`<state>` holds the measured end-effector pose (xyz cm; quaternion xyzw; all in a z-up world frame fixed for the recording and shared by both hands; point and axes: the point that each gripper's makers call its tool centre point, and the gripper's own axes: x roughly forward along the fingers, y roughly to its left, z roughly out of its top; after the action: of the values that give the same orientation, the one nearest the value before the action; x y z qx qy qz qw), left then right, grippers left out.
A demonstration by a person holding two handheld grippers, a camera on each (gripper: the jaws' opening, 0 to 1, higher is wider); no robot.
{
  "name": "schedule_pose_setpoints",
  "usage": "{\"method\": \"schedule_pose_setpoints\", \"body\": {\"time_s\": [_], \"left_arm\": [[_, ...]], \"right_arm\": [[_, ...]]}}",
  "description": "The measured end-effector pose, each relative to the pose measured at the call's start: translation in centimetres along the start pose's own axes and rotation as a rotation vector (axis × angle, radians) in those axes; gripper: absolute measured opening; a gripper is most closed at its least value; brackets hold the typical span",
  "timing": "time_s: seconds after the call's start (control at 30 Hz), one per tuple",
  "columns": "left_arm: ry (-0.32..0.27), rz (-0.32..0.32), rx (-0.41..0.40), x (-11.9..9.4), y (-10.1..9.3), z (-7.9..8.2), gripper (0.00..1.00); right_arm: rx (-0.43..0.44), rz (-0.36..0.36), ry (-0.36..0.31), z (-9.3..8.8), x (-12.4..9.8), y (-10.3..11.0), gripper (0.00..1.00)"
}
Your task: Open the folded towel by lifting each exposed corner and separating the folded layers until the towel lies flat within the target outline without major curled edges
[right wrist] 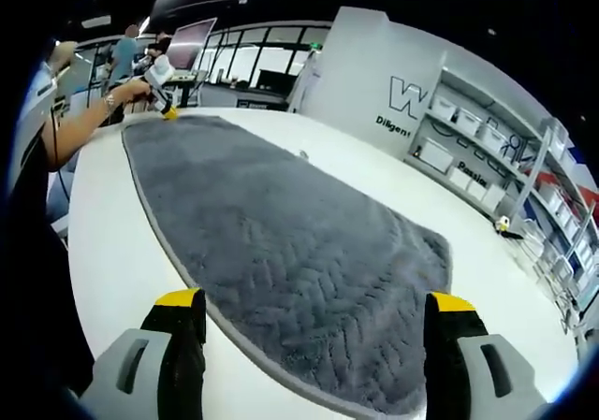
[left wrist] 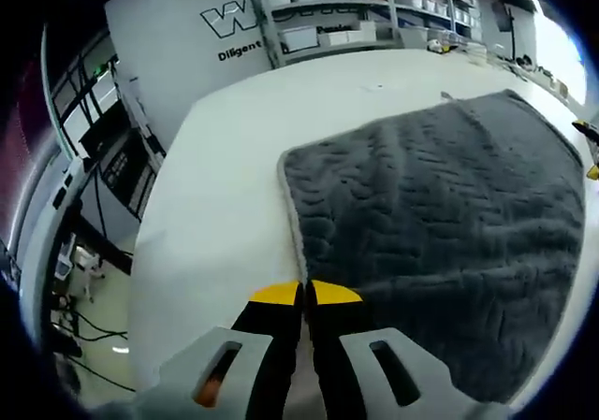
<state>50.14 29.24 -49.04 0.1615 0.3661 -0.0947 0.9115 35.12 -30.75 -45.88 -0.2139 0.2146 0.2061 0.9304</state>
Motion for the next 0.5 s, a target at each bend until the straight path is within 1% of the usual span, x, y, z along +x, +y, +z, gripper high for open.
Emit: {"method": "schedule_pose_setpoints", "body": {"time_s": [0.1,0.23,0.4,0.5], "left_arm": [[0.008,0.027,0.002,0.0,0.6,-0.2,0.03],[0.019,0.058,-0.002,0.0,1.6,-0.5,0.03],[0.018,0.076,0.005,0.0,1.7,-0.4,0.03],[0.005,0.080,0.009,-0.1,1.6,-0.4,0.04]], "right_arm": [[0.013,0.000,-0.005,0.0,0.0,-0.1,0.99],[0.008,-0.005,0.017,-0.3,0.2,-0.2,0.99],[0.011,0.001,0.025,-0.5,0.3,-0.1,0.99],[0.014,0.003,0.020,-0.4,0.3,0.0,0.99]]}}
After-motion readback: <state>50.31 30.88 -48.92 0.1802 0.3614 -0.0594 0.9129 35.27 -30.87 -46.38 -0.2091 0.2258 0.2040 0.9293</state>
